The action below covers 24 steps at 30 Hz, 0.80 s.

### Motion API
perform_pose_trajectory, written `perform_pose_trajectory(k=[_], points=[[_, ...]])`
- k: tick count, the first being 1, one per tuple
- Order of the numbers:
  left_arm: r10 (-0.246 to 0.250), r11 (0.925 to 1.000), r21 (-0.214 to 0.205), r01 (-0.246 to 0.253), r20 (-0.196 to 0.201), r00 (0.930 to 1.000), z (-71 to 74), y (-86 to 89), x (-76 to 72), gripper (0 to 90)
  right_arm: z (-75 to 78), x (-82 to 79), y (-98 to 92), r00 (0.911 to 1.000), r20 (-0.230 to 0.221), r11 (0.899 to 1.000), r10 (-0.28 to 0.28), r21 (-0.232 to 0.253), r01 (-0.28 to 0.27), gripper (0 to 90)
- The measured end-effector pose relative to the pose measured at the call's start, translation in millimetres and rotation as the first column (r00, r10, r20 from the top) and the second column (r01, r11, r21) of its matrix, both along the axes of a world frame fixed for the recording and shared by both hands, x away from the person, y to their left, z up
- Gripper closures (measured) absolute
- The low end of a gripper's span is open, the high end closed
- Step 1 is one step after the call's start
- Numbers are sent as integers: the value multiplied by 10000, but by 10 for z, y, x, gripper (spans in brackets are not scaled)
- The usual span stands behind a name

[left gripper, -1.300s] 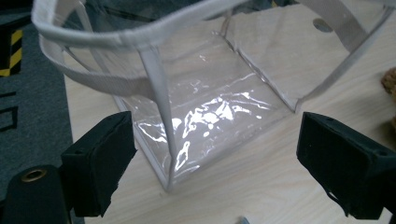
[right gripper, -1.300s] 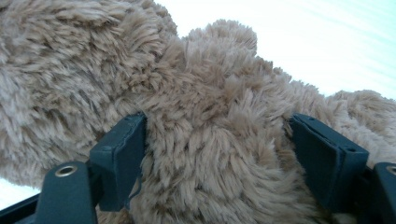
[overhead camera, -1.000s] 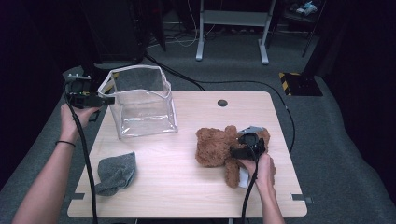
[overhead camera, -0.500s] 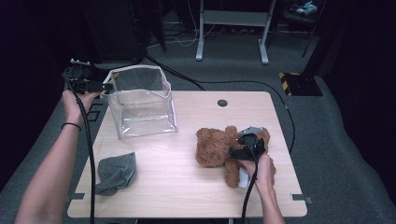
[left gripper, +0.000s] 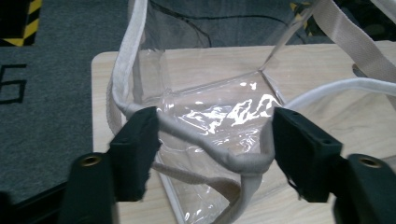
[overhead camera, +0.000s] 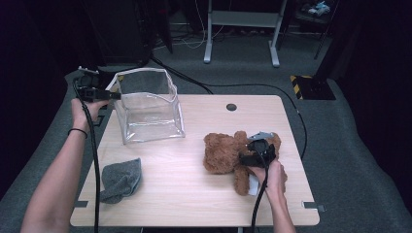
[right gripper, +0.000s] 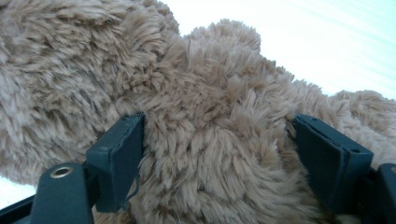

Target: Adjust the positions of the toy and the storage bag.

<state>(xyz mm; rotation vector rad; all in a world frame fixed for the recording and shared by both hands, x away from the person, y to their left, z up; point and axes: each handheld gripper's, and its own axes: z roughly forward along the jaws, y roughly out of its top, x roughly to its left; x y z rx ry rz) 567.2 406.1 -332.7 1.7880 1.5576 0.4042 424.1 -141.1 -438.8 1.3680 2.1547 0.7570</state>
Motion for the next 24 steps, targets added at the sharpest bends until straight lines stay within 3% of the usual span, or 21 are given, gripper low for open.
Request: perform_pose_trajectory(k=[8, 10, 17, 21, 24], points=[[-598, 9978, -277, 600, 83, 9982, 34, -70, -41, 672, 6, -2, 0, 10000, -30, 10000, -1, -58, 1, 205], [-709, 9971, -278, 712, 138, 9974, 35, -91, -52, 712, 9, 0, 1, 10000, -40, 10000, 7, -84, -8, 205], [-1083, 9920, -607, 1106, 388, 9934, 10, -123, -92, 753, 9, -5, 0, 10000, -28, 10000, -19, -66, 19, 205], [-1359, 9845, -1048, 1408, 518, 9894, -9, -155, -117, 757, 10, -4, -5, 10000, 23, 10000, -23, -70, 24, 206], [-1594, 9801, -1103, 1653, 609, 9853, -14, -218, -145, 758, 13, -2, -8, 10000, 28, 10000, -46, -85, 46, 206]])
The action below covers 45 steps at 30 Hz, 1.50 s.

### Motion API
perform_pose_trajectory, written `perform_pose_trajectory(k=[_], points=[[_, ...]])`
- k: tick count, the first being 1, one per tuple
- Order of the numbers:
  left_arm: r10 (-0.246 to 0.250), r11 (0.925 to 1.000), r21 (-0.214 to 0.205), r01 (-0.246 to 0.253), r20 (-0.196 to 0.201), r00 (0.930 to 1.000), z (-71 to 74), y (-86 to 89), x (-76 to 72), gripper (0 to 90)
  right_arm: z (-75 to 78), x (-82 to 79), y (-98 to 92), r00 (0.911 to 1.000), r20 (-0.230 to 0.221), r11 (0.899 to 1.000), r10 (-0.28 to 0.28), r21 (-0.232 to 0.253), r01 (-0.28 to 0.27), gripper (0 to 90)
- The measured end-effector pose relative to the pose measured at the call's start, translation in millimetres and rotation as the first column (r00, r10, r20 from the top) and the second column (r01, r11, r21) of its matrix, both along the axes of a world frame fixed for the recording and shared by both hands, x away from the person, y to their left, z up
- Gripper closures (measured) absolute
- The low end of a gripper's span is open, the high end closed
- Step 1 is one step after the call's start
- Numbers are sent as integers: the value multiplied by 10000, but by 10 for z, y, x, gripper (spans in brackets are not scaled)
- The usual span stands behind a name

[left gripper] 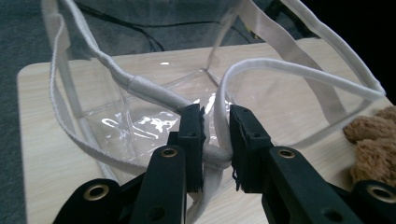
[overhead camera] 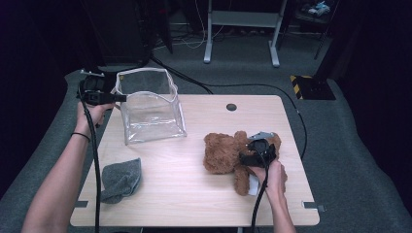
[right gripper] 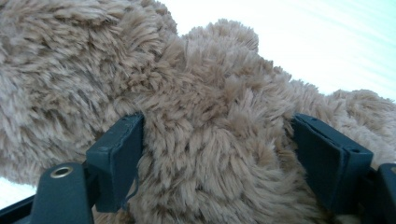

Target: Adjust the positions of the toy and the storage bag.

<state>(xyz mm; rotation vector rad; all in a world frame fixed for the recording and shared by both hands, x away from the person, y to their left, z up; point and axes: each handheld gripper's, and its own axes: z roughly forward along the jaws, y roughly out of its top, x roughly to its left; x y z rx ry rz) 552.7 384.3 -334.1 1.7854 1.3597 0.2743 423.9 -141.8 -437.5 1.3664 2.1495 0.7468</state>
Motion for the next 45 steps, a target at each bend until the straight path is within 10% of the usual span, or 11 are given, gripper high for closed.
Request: perform_pose_trajectory(k=[14, 28, 45], points=[[-1281, 9918, 73, 1279, 468, 9907, 15, -343, -196, 760, 2, 12, 10, 9999, -49, 9996, -126, -238, 125, 207], [-2432, 9700, 207, 2423, 752, 9671, -29, -657, -443, 761, -6, 45, -81, 9994, -107, 9983, -336, -489, 331, 208], [-3027, 9531, 309, 3012, 940, 9484, -45, -673, -715, 761, -18, 120, -229, 9979, -19, 9949, -654, -771, 650, 207]])
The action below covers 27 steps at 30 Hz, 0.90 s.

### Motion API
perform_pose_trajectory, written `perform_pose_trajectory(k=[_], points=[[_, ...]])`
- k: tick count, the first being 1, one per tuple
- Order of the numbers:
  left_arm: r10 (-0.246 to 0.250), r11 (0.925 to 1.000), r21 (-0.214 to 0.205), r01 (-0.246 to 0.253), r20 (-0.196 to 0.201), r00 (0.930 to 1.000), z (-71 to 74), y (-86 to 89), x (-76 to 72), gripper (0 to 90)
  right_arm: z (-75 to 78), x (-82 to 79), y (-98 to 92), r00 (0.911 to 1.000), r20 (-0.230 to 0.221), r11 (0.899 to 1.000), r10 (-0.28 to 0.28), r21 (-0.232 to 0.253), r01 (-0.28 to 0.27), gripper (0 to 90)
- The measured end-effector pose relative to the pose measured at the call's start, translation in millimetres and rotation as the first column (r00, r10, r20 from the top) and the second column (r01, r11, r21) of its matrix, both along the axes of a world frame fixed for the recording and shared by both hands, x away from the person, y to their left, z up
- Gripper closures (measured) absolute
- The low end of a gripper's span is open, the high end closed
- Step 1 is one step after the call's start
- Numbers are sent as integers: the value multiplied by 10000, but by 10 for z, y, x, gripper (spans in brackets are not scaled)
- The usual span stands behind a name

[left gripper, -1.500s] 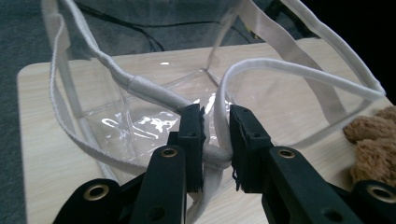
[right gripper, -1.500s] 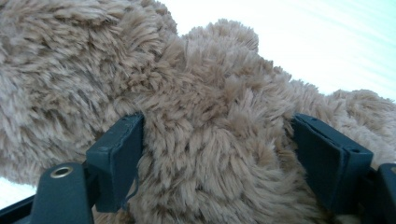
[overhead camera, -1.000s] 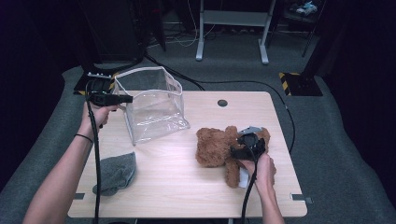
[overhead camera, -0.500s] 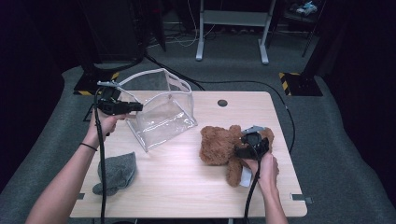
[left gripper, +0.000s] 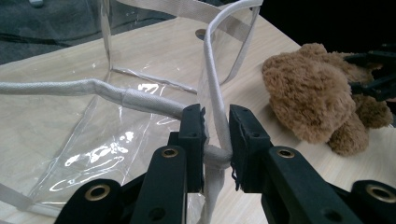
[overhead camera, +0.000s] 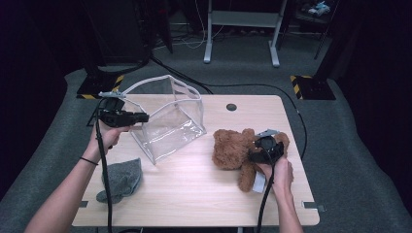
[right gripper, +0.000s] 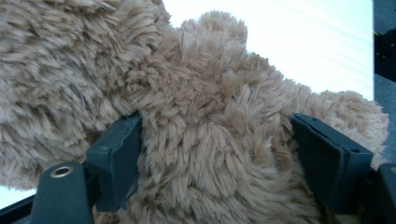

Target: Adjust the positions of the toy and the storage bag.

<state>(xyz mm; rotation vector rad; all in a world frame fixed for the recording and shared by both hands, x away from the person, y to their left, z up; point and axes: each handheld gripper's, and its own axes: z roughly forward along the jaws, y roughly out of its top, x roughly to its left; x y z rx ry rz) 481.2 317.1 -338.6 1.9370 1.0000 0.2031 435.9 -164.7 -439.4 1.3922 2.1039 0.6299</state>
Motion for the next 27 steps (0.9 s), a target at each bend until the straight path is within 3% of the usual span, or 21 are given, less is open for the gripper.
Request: perform_pose_trajectory(k=[13, 17, 20, 23, 25, 27], points=[[-435, 9989, -195, 433, -106, 9990, -14, 12, -102, 761, -10, 129, -128, 9977, 112, 9966, -670, -466, 675, 207], [-545, 9983, -194, 544, -50, 9985, -18, -15, -115, 761, 26, 157, -144, 9976, -13, 9975, -695, -141, 694, 189], [-492, 9984, -262, 491, -44, 9988, -23, -3, -140, 760, 138, 141, -158, 9984, -140, 9970, -539, 557, 546, 173], [-463, 9983, -368, 462, -20, 9989, -34, 16, -159, 759, 317, 80, -103, 10000, 6, 9921, -11, 1252, 10, 190], [-501, 9981, -367, 500, -14, 9987, -36, 21, -164, 759, 441, 53, -16, 9989, 253, 9888, 406, 1430, -438, 188], [-567, 9977, -375, 565, -26, 9984, -35, 24, -167, 759, 563, 67, 104, 9954, 461, 9794, 836, 1804, -906, 188]])
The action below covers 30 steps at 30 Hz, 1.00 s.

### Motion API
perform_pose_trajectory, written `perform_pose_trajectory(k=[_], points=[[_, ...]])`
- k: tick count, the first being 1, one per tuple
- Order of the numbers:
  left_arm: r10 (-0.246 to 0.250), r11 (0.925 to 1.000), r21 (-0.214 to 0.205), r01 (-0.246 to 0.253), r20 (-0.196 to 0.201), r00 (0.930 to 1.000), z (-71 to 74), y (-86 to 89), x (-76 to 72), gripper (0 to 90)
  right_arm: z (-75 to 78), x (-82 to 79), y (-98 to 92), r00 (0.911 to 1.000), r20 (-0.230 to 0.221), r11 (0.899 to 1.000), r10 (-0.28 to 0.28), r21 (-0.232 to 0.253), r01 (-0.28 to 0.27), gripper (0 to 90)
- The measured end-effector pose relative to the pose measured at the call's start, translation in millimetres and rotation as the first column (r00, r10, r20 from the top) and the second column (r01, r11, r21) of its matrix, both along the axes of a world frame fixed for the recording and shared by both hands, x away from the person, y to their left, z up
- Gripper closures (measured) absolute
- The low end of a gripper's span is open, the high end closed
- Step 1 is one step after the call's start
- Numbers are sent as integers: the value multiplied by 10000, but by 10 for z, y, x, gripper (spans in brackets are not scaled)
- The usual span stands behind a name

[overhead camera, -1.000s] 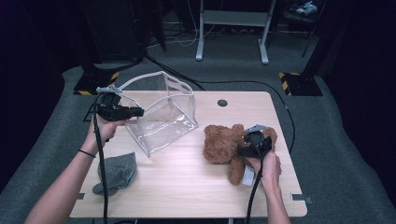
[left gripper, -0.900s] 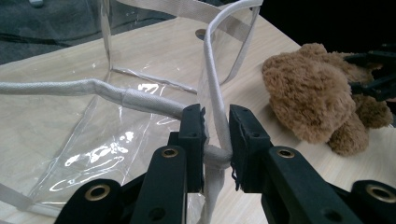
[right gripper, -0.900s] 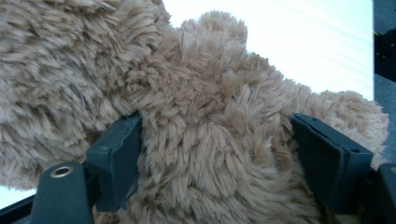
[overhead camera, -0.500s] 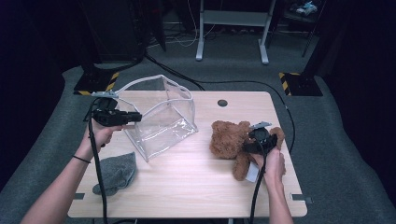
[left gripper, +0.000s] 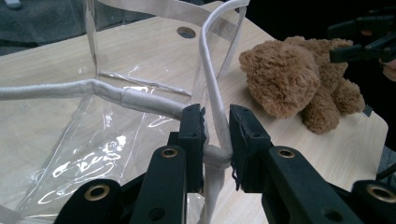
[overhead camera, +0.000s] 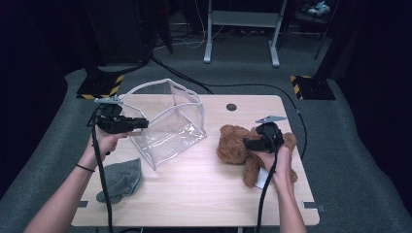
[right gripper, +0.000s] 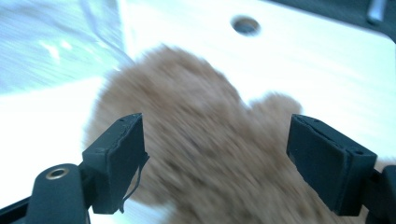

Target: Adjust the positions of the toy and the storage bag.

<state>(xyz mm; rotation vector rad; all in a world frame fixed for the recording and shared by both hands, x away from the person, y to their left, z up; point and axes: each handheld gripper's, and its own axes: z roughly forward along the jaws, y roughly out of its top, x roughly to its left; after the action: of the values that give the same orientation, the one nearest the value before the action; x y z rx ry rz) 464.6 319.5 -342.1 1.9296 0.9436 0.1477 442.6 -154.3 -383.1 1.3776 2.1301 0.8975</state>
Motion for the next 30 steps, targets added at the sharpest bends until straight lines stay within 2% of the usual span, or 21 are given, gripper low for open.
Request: perform_pose_trajectory(k=[3, 6, 12, 13, 16, 19, 22, 24, 26, 27, 28, 30], points=[[-74, 9999, -70, 74, 36, 10000, -7, 1, -1, 759, 121, 74, 176, 9987, 110, 9983, 493, 320, -496, 192], [-97, 9999, 81, 96, 78, 9999, 0, -1, -5, 759, 232, 201, 385, 9953, 134, 9930, 958, 679, -965, 208], [59, 9999, 104, -60, 92, 9999, 2, -9, -20, 755, 430, 537, 833, 9839, 380, 9790, 1747, 998, -1777, 270], [64, 9999, 136, -65, 116, 9999, 2, -6, -18, 754, 461, 587, 910, 9848, 393, 9773, 1693, 1226, -1729, 285], [94, 9999, 126, -95, 81, 9999, 4, -10, -18, 754, 530, 786, 1089, 9801, 581, 9731, 1900, 1215, -1958, 347], [122, 9998, 162, -124, 85, 9999, 6, -15, -20, 754, 571, 930, 1227, 9807, 516, 9723, 1888, 1301, -1941, 422], [80, 9998, 187, -81, 55, 10000, 10, -9, -16, 754, 581, 1058, 1357, 9833, 442, 9756, 1767, 1247, -1809, 487], [86, 9997, 221, -88, 59, 9999, 13, -9, -15, 754, 570, 1116, 1397, 9835, 689, 9784, 1670, 1120, -1740, 515], [87, 9997, 207, -87, 25, 10000, 13, -11, -14, 754, 557, 1170, 1409, 9869, 376, 9740, 1570, 1593, -1611, 552], [84, 9997, 217, -84, 21, 10000, 14, -11, -11, 754, 546, 1204, 1409, 9852, 471, 9730, 1646, 1558, -1700, 566], [76, 9997, 232, -77, 31, 10000, 15, -11, -11, 754, 544, 1215, 1430, 9875, 257, 9743, 1558, 1607, -1579, 605], [95, 9997, 239, -97, 49, 9999, 15, -7, -10, 754, 532, 1232, 1452, 9846, 185, 9741, 1736, 1437, -1745, 663]])
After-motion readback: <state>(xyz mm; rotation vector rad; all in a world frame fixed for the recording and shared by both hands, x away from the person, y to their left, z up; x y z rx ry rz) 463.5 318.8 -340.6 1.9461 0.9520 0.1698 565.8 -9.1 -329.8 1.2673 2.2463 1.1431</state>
